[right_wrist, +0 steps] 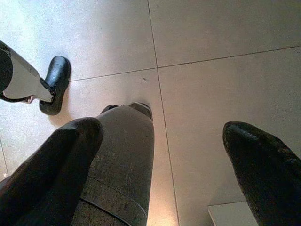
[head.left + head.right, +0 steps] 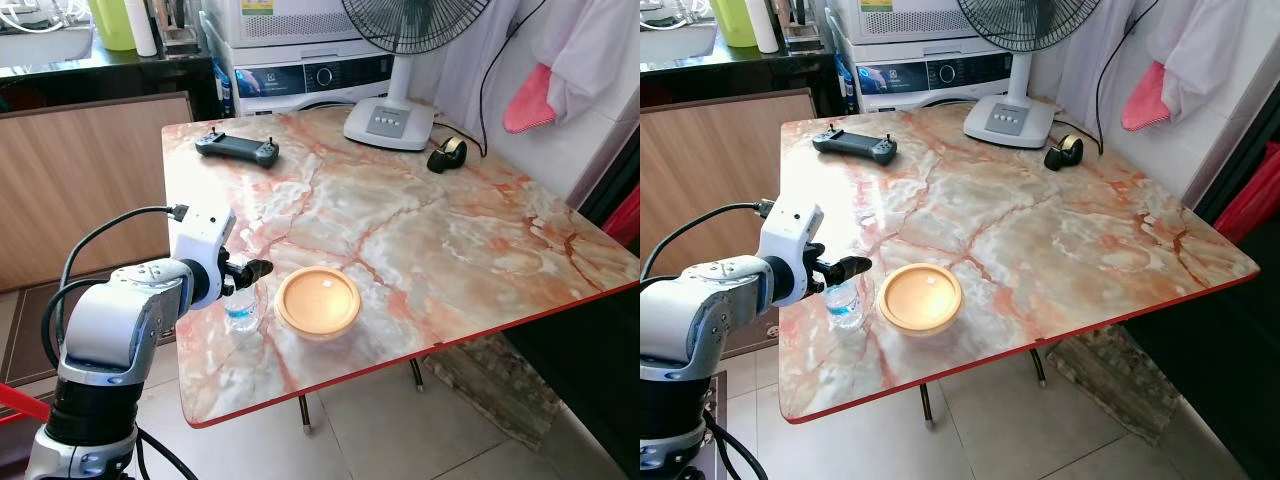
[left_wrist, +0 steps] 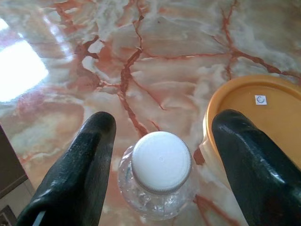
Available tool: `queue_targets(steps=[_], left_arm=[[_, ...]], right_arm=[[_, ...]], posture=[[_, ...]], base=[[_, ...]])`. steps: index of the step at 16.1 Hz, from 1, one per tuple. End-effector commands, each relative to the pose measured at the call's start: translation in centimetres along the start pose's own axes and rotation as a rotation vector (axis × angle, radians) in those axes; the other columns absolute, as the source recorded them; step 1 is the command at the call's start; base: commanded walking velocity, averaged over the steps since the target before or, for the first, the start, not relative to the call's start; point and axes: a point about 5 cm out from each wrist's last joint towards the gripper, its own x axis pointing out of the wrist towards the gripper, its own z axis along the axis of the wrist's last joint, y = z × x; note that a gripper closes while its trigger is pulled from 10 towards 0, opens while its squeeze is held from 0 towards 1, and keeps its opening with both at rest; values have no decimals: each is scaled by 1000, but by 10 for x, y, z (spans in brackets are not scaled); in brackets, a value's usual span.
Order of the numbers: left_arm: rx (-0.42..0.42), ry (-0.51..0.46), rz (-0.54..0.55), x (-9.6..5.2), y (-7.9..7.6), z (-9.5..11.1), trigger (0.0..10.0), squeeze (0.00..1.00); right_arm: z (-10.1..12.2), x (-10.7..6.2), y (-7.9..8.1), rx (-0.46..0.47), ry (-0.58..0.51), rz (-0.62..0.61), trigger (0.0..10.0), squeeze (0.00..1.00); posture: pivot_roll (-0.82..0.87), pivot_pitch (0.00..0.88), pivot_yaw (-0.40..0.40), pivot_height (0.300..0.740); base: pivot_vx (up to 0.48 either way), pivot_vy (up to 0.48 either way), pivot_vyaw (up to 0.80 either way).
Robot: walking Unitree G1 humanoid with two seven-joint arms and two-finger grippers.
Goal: Restocking fridge
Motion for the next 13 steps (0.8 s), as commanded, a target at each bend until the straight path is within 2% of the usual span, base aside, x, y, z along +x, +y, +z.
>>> queue_targets(steps=[1, 3, 4, 5, 6, 8, 9, 10, 11, 13], left_arm=[[-1, 6, -10, 2, -3, -4, 9451, 0], [-17, 5, -6, 2, -2, -5, 6588, 0], [-18, 7, 1, 2, -1, -5, 7059, 0], [-18, 11, 7, 2, 0, -6, 8667, 0], [-19, 14, 8, 3, 0, -7, 9725, 0], [-21, 14, 8, 3, 0, -8, 9020, 0], [-19, 14, 10, 3, 0, -8, 5176, 0], [-17, 13, 14, 4, 0, -8, 627, 0], [-17, 11, 16, 4, 0, -8, 0, 0], [-16, 9, 23, 3, 3, -7, 0, 0]], right_arm=[[-1, -1, -3, 1, 2, -10, 10000, 0], [-1, -1, -3, 1, 2, -9, 10000, 0], [-1, -1, -3, 1, 2, -9, 10000, 0], [-1, -1, -3, 0, 1, -9, 10000, 0], [-1, -1, -3, 0, 2, -9, 10000, 0], [-1, -1, -3, 1, 1, -9, 10000, 0], [-1, -1, -3, 1, 1, -8, 10000, 0], [-1, -1, -3, 1, 1, -8, 10000, 0], [-1, -1, -3, 0, 2, -8, 10000, 0], [-1, -1, -3, -1, 3, -7, 10000, 0]], posture=[[210, 5, -54, 740], [210, 5, -54, 740], [211, 6, -54, 740], [211, 6, -54, 740], [211, 5, -54, 740], [211, 5, -54, 740], [210, 7, -53, 740], [211, 6, -54, 740], [210, 8, -54, 740], [210, 9, -54, 740]], base=[[0, 0, 0], [0, 0, 0], [0, 0, 0], [0, 0, 0], [0, 0, 0], [0, 0, 0], [0, 0, 0], [0, 0, 0], [0, 0, 0], [0, 0, 0]])
